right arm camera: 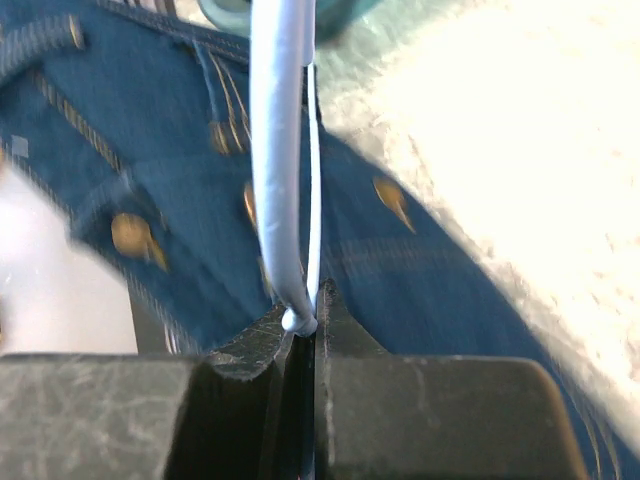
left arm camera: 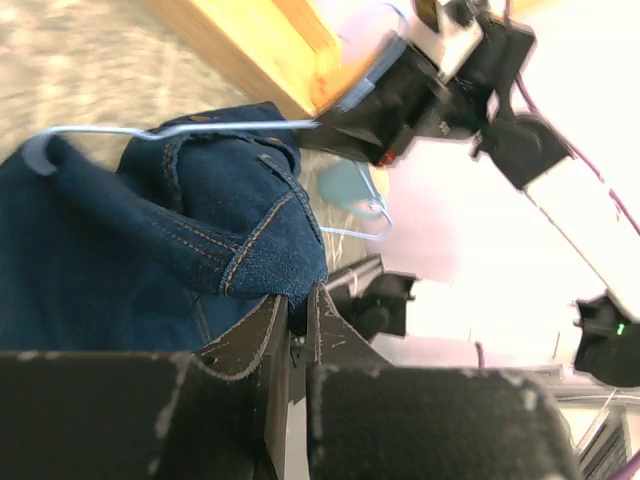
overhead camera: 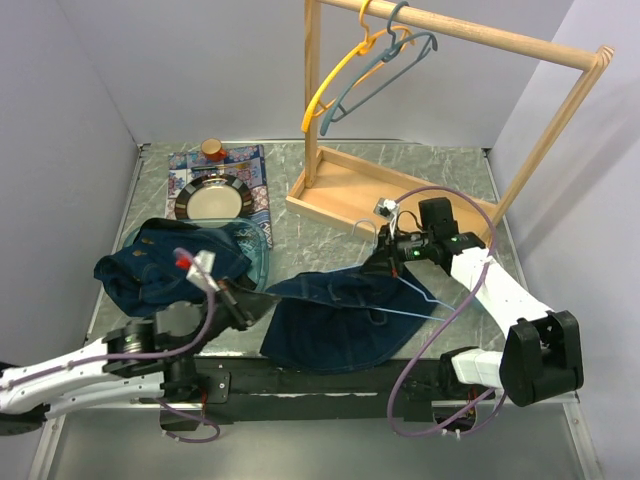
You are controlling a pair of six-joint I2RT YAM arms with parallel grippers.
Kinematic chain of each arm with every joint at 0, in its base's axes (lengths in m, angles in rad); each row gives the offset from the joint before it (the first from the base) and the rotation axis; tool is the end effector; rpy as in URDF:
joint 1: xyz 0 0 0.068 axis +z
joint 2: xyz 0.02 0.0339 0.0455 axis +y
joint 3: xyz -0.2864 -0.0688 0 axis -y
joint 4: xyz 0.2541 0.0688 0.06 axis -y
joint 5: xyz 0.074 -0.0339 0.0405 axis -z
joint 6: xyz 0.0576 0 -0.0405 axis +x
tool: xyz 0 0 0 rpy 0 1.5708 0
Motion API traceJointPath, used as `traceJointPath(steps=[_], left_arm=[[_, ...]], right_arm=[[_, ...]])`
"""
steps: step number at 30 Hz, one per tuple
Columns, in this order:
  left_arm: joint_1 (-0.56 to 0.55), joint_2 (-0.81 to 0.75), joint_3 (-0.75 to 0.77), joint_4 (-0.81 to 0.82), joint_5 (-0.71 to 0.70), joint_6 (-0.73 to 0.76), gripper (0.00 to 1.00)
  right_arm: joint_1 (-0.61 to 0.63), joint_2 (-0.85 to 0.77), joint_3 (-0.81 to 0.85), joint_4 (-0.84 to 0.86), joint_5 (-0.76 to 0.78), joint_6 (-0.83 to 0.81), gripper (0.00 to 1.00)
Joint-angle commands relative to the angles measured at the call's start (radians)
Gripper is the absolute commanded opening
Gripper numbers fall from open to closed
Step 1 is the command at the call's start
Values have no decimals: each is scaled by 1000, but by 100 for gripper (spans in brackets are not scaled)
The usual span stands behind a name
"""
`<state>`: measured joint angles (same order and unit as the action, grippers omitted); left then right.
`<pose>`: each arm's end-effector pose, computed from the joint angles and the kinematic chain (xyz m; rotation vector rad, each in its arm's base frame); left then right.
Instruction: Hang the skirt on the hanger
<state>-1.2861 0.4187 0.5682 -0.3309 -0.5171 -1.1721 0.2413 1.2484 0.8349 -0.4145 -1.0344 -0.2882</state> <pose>0.0618 -0.1098 0.3047 -0.3074 1.9061 -1.3132 0.2368 0.1093 0.2618 -1.0092 1.9254 1.1876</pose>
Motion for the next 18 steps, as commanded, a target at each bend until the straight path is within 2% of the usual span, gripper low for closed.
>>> traceJointPath(steps=[1, 5, 7, 8, 9, 10, 12, 13, 14, 16, 17, 18], left_arm=[[2, -161, -108, -245, -152, -204, 1], [2, -280, -208, -355, -155, -375, 2], [2, -305, -235, -394, -152, -414, 11], [1, -304, -237, -410, -156, -449, 24], [2, -285, -229, -422, -164, -451, 25], [1, -275, -220, -419, -167, -437, 31], [1, -239, -165, -363, -172, -287, 40], [1, -229, -136, -337, -173, -218, 54], [2, -216, -107, -274, -170, -80, 61], [1, -172, -24, -185, -118, 87, 73], [1, -147, 1, -150, -95, 223, 74], [1, -82, 59, -102, -69, 282, 77]], right_arm=[[-10, -15, 20, -47, 105, -69, 0], [-8, 6, 20, -53, 94, -71, 0], [-1, 19, 21, -55, 89, -72, 0], [4, 23, 21, -58, 88, -74, 0], [13, 32, 21, -60, 92, -75, 0], [26, 39, 21, -56, 93, -72, 0], [39, 54, 21, -56, 97, -72, 0], [49, 59, 21, -56, 97, -71, 0], [52, 63, 21, -56, 96, -69, 0], [56, 74, 26, -63, 89, -72, 0], [59, 75, 26, -63, 89, -74, 0], [62, 80, 29, -66, 88, -74, 0]])
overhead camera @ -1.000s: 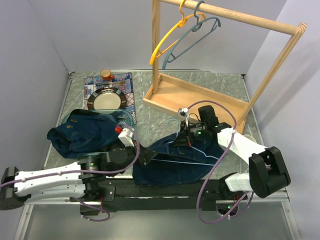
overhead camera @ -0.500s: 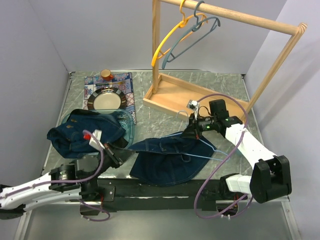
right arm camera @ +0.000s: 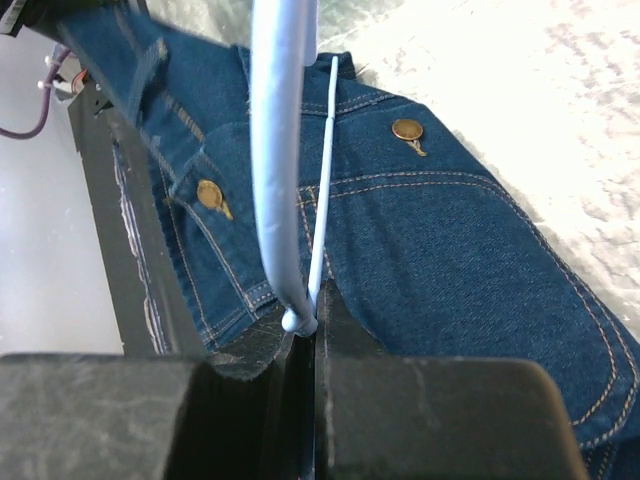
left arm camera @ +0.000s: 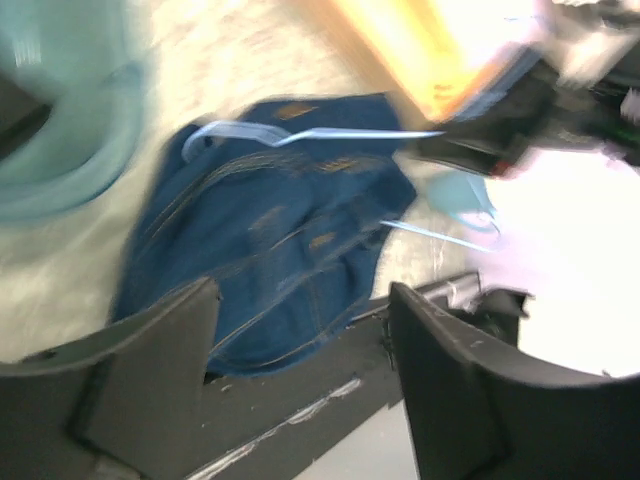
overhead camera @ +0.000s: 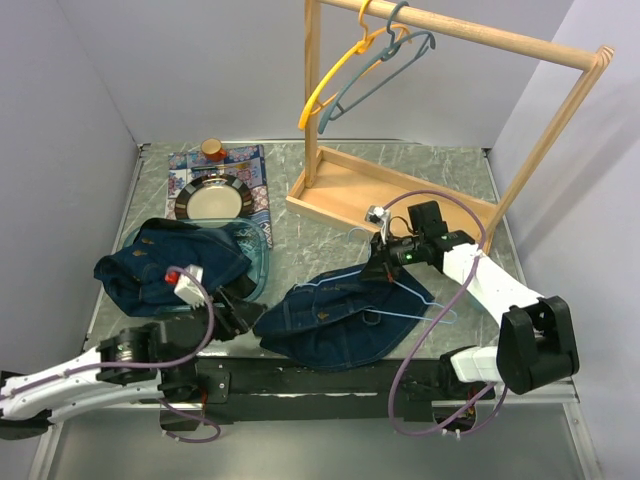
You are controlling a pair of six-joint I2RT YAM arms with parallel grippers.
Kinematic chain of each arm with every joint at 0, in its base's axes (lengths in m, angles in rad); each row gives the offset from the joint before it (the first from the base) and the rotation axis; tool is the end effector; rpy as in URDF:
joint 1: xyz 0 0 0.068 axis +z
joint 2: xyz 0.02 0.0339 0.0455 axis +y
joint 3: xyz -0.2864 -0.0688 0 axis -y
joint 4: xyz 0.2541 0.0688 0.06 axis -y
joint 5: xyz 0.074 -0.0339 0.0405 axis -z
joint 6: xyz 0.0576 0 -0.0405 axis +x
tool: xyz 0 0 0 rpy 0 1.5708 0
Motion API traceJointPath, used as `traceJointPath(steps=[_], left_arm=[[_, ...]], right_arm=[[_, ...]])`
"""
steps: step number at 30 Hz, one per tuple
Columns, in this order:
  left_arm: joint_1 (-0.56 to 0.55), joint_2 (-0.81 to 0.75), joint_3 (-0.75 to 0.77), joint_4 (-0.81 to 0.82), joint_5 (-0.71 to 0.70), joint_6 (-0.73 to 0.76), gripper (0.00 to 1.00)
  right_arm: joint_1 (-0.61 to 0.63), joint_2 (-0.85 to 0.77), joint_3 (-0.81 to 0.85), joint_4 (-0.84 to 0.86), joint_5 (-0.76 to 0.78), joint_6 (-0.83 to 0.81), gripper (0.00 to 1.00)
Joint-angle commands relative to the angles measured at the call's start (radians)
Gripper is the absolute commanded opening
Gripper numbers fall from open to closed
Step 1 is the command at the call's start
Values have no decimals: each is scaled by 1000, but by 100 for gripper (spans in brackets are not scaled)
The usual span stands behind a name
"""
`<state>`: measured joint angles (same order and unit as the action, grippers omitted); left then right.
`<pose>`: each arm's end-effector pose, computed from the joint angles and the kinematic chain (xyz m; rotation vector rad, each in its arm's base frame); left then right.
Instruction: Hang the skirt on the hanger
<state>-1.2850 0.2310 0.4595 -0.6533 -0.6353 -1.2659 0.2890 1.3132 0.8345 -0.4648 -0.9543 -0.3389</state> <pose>0.0567 -0.0717 0.2455 -0.4089 2.0224 -1.0528 0.2389 0.1201 0.2398 -1.0584 2.0325 1.1498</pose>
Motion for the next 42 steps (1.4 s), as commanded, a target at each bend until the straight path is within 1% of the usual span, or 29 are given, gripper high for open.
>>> traceJointPath(steps=[1, 2, 3, 4, 5, 6, 7, 8, 9, 10, 11, 12, 13, 14, 16, 17, 21, 25, 27, 28, 29, 32, 33, 34, 35, 38, 42], left_arm=[[0, 147, 195, 242, 78, 440, 78], [0, 197, 226, 251, 159, 555, 79], [0, 300, 284, 265, 198, 607, 79], [0, 356, 312, 268, 244, 656, 79], [-2, 411, 338, 277, 291, 750, 80], [0, 518, 375, 291, 384, 796, 80], [-7, 571, 387, 328, 419, 830, 79], [-13, 621, 396, 352, 457, 914, 79], [-23, 715, 409, 372, 489, 954, 79], [-49, 761, 415, 415, 485, 989, 79], [-60, 806, 427, 431, 491, 1078, 78], [-71, 886, 430, 451, 471, 1117, 78], [-86, 922, 432, 472, 464, 1152, 77], [-91, 989, 435, 509, 465, 1216, 76], [-105, 1040, 429, 552, 436, 1289, 74], [-105, 1079, 418, 602, 419, 1339, 74], [-106, 1151, 395, 717, 349, 1412, 72], [-105, 1255, 426, 758, 356, 1448, 69], [-105, 1324, 441, 777, 324, 1459, 68], [-105, 1346, 447, 785, 306, 1473, 64], [-106, 1385, 453, 794, 246, 1479, 61], [-100, 1445, 473, 816, 165, 1487, 56], [-91, 1453, 478, 813, 167, 1485, 55], [-83, 1456, 481, 816, 169, 1478, 51], [-80, 1453, 481, 820, 169, 1472, 49], [-66, 1427, 469, 828, 184, 1464, 49], [-44, 1375, 452, 817, 256, 1450, 51]], right_arm=[[13, 17, 31, -17, 2, -25, 0], [15, 17, 31, -18, -1, -25, 0], [13, 17, 31, -17, -3, -26, 0], [13, 20, 31, -18, -6, -25, 0], [13, 21, 31, -18, -6, -28, 0], [13, 21, 31, -20, -8, -26, 0], [13, 26, 31, -18, -12, -25, 0], [13, 27, 31, -17, -18, -22, 0], [15, 34, 29, -15, -23, -20, 0], [15, 41, 29, -17, -26, -15, 0], [15, 44, 28, -17, -31, -12, 0], [15, 55, 29, -20, -35, -14, 0], [15, 58, 31, -20, -40, -9, 0], [15, 66, 31, -20, -44, -8, 0], [15, 70, 32, -21, -52, -8, 0], [13, 72, 32, -24, -52, -9, 0], [13, 73, 34, -28, -61, -9, 0], [13, 75, 38, -29, -66, -8, 0], [12, 73, 38, -29, -69, -9, 0], [13, 73, 38, -29, -69, -9, 0], [15, 72, 37, -29, -70, -11, 0], [12, 72, 38, -31, -72, -12, 0], [10, 72, 37, -34, -73, -14, 0], [10, 72, 37, -34, -75, -14, 0], [10, 72, 38, -34, -72, -15, 0], [10, 72, 38, -37, -73, -17, 0], [9, 75, 38, -40, -75, -23, 0]])
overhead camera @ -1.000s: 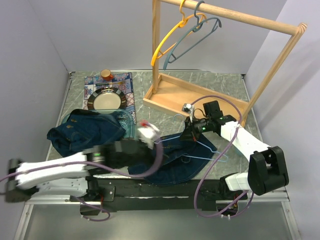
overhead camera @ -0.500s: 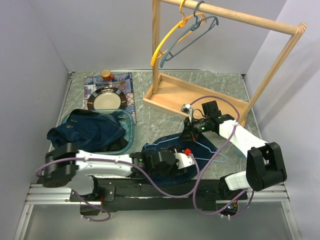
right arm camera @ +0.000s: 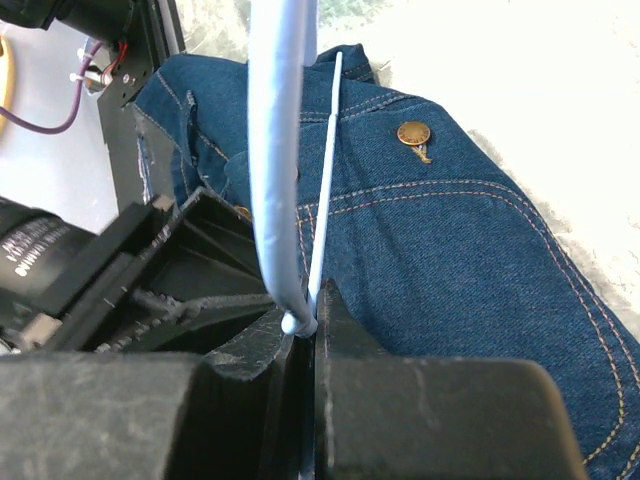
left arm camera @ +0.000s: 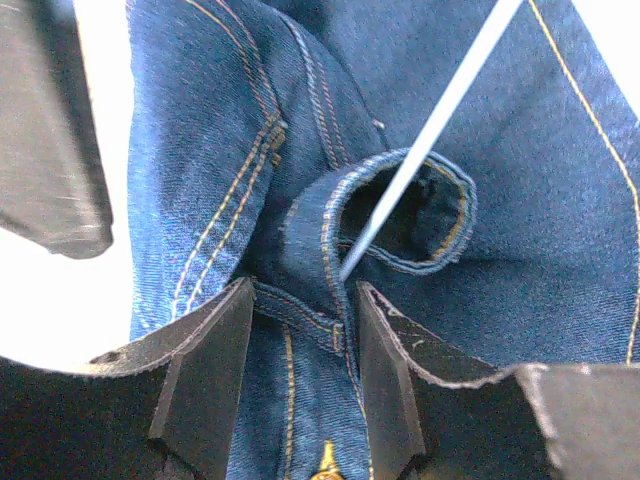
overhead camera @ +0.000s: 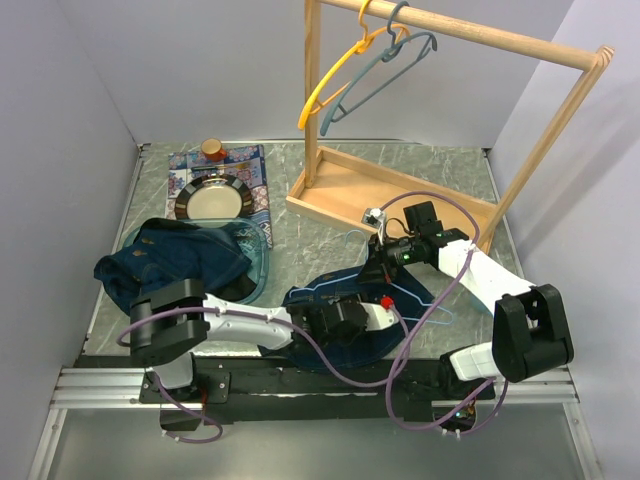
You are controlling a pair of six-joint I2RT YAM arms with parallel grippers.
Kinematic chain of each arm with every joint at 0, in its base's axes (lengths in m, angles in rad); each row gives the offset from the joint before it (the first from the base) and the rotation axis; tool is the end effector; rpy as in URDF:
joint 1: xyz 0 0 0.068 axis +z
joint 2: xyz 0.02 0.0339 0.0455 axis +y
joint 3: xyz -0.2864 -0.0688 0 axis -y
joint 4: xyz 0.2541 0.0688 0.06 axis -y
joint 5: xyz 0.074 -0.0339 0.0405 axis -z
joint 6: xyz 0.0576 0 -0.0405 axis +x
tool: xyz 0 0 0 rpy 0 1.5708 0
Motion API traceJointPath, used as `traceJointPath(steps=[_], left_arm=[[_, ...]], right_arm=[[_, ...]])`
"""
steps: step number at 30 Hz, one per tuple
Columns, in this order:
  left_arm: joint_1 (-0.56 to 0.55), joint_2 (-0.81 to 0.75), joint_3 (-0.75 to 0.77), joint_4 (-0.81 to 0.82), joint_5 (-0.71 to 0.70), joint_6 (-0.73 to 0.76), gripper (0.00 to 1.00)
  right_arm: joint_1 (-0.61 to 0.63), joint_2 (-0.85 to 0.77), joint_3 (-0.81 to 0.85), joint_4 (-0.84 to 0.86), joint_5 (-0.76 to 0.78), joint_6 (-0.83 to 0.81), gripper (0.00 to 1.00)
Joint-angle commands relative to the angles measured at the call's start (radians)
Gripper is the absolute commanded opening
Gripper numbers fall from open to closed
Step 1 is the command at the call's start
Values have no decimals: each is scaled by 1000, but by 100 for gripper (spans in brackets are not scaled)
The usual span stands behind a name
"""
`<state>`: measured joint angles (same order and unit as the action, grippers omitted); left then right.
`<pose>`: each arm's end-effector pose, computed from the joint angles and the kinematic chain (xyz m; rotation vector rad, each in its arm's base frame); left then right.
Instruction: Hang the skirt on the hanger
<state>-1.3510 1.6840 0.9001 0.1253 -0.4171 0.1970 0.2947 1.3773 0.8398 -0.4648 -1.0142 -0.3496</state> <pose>0.1045 -0.3607 0.1836 1.3492 1.7011 -0.1949 0.2443 0.1253 0.2280 -1.0707 2.0414 1.2454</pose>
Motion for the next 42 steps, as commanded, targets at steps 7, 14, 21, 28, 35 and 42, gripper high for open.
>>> traceJointPath(steps=[7, 14, 21, 28, 35, 42], left_arm=[[92, -110, -13, 25, 116, -10, 49], [113, -98, -7, 16, 190, -4, 48], [113, -124, -47, 16, 239, 34, 53], [115, -60, -18, 7, 198, 64, 52], [118, -9, 6, 4, 152, 70, 48], [118, -9, -4, 16, 84, 65, 1]], right_arm=[[4, 14, 31, -52, -29, -26, 0], [4, 25, 36, -58, -50, -28, 0], [3, 34, 42, -71, -64, -38, 0], [3, 34, 39, -74, -63, -38, 0], [3, 34, 39, -72, -63, -37, 0], [1, 37, 44, -81, -67, -46, 0]])
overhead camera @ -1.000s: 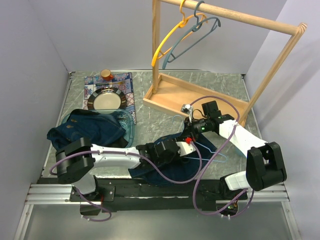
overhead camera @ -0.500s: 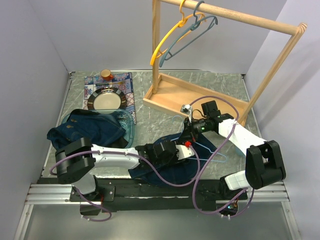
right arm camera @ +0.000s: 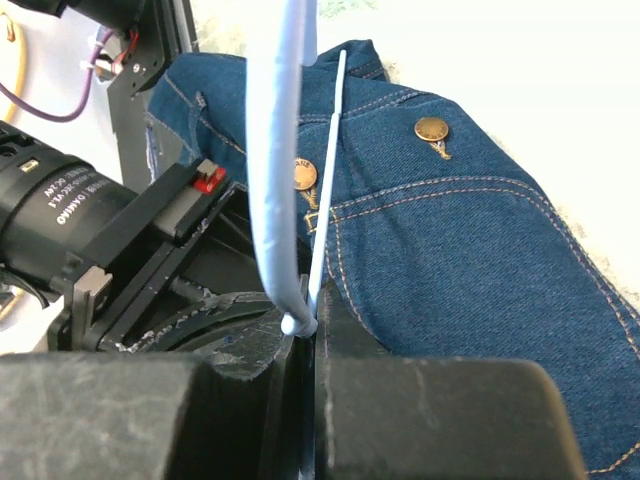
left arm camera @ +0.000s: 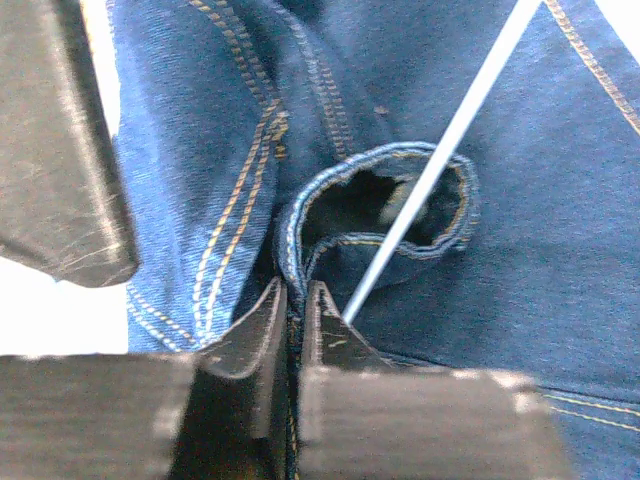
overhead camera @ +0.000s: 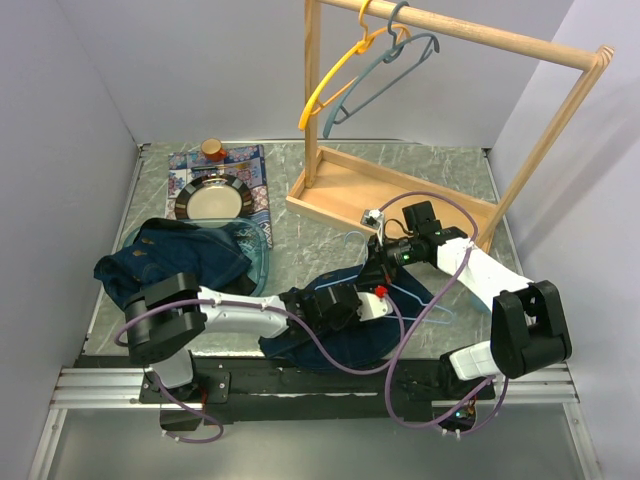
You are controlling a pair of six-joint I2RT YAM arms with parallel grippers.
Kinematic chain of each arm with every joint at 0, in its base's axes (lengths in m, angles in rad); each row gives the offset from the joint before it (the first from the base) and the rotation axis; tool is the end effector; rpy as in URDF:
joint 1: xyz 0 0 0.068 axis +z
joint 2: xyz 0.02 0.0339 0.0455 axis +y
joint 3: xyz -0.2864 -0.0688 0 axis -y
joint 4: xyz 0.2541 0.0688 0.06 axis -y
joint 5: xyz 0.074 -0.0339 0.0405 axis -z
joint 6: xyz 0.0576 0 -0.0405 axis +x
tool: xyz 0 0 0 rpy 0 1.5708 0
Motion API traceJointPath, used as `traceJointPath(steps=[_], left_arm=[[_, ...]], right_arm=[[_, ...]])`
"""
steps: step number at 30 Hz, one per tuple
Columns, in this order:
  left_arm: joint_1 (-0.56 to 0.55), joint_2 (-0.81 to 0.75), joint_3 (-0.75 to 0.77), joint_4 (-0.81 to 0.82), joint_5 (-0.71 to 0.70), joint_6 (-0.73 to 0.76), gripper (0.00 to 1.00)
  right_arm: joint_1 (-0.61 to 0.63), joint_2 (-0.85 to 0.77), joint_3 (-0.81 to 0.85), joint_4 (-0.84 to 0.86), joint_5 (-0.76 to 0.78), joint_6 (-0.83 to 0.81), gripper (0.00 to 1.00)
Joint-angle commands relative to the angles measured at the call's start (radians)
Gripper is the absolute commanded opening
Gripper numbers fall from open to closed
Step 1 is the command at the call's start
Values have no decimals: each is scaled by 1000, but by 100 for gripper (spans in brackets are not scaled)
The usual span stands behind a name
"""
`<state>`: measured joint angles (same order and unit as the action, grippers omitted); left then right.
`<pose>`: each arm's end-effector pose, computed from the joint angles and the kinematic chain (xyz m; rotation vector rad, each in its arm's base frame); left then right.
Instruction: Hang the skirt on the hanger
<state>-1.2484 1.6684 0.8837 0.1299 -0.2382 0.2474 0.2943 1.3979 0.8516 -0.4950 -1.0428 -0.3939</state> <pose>0.1311 -0.3497 0.1823 1.4111 1.7133 -0.2915 0.2450 0.1262 0.2260 -1.1025 2.0248 1.2762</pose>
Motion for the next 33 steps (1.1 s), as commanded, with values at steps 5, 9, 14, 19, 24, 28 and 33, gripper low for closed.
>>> traceJointPath(steps=[5, 9, 14, 19, 24, 28, 33], left_arm=[[21, -44, -9, 25, -99, 4, 1], [27, -125, -31, 28, -64, -29, 1], [36, -249, -29, 10, -23, -88, 1], [43, -338, -11, -12, 20, -166, 1], [43, -424, -25, -12, 74, -192, 1], [41, -443, -58, -48, 62, -185, 1], [43, -519, -149, -69, 71, -220, 1]], right_arm=[[3, 19, 35, -62, -42, -14, 0], [3, 21, 35, -74, -57, -22, 0], [3, 21, 38, -86, -72, -42, 0], [5, 13, 49, -138, -120, -98, 0], [6, 1, 84, -235, -148, -189, 0], [6, -4, 87, -266, -160, -241, 0], [6, 4, 98, -300, -126, -281, 0]])
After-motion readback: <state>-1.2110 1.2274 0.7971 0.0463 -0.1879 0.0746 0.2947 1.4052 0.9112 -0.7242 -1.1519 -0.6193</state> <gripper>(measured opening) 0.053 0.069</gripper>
